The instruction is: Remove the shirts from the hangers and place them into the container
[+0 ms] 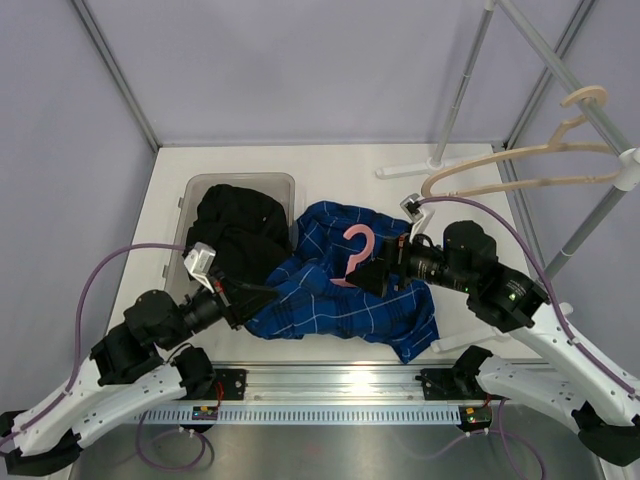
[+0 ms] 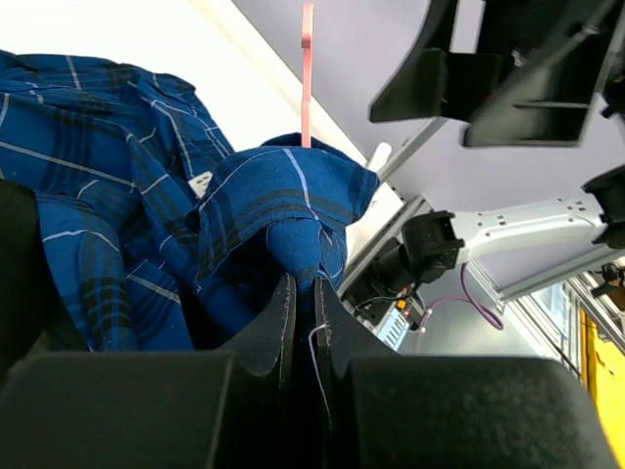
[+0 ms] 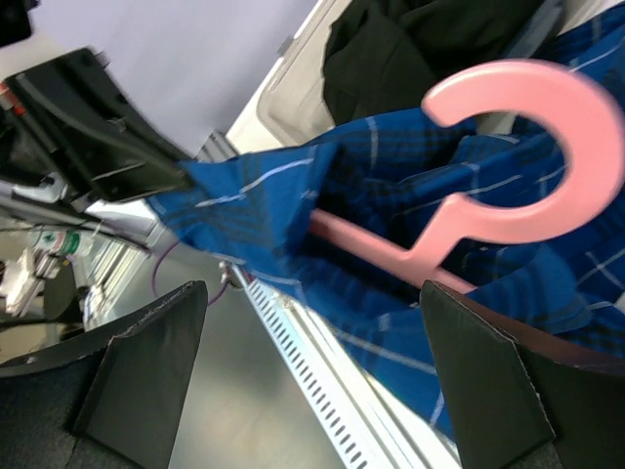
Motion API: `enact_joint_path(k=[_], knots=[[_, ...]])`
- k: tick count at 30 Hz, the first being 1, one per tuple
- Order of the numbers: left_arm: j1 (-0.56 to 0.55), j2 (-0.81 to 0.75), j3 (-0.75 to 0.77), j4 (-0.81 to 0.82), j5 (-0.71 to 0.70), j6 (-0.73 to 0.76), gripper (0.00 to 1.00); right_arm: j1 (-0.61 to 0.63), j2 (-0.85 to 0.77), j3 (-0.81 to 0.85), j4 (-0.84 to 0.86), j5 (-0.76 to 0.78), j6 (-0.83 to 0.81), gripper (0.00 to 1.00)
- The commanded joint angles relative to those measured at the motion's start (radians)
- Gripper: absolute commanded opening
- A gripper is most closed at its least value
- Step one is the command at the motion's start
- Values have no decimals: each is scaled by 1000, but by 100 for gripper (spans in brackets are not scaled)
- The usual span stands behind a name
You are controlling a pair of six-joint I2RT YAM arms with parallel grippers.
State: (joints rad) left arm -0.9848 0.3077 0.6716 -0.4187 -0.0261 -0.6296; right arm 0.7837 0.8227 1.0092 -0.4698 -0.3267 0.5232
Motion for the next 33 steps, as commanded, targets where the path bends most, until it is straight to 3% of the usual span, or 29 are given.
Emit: enact_joint_path(k=[1, 9, 25, 33], knots=[[-5, -45, 55, 40, 48, -12, 0, 6, -14, -12, 71, 92, -29, 99], [-5, -146, 69, -20, 46, -27, 0, 8, -37, -81, 157, 144, -22, 99], [-3, -251, 85, -91, 72, -44, 0, 6, -89, -176, 333, 109, 87, 99], [-5, -289, 97, -111, 86, -50, 0, 8, -65, -161, 307, 129, 63, 99]])
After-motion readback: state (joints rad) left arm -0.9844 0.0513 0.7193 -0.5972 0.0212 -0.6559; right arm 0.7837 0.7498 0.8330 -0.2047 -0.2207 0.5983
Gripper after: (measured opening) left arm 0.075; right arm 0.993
